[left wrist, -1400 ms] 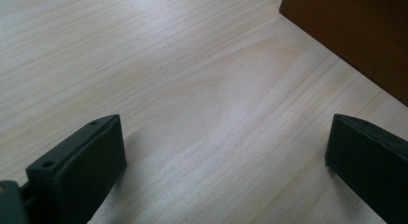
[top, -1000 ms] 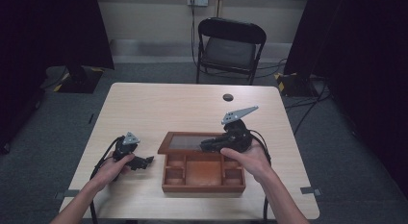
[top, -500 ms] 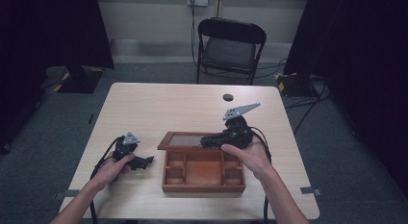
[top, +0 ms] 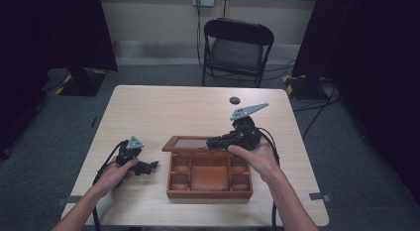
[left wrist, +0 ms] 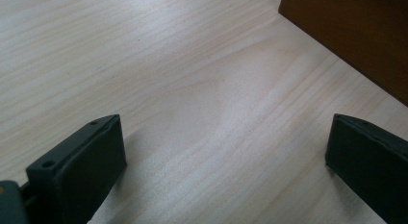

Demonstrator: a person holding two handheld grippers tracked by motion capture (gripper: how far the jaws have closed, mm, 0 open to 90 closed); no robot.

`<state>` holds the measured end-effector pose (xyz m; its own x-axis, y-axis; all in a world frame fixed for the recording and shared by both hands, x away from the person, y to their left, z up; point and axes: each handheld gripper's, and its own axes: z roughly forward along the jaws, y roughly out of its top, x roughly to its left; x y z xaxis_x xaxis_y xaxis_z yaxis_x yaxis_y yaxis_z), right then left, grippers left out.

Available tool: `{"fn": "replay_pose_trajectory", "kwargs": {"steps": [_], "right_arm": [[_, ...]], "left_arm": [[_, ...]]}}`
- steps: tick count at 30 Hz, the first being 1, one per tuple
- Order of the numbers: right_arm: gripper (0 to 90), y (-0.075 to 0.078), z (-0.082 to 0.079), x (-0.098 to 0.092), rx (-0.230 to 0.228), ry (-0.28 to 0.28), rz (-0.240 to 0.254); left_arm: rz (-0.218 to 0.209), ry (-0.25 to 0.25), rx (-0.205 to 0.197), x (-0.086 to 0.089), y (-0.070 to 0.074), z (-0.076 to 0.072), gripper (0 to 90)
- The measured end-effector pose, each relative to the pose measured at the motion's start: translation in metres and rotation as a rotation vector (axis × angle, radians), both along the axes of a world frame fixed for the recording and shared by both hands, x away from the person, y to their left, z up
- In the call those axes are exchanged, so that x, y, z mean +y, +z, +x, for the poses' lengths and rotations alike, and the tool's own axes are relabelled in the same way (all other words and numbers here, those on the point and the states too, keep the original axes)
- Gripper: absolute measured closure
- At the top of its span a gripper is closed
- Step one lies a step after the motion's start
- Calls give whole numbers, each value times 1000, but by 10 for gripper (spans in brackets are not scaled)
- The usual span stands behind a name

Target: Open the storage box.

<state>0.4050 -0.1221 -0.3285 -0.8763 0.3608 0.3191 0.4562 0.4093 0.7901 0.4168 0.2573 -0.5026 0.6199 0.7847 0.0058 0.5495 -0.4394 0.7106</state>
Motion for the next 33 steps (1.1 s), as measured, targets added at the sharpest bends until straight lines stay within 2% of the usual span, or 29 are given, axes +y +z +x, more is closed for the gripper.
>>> {"fn": "replay_pose_trajectory", "kwargs": {"steps": [7,16,33], "right_arm": [[818,3,3,1,6,-2,-11],[819,4,6,1,22,-8,11],[821,10,15,2,28,-16,14]], "left_arm": [[-1,-1,0,0,0,0,0],[0,-3,0,0,0,0,0],[3,-5,-2,0,0,0,0]]}}
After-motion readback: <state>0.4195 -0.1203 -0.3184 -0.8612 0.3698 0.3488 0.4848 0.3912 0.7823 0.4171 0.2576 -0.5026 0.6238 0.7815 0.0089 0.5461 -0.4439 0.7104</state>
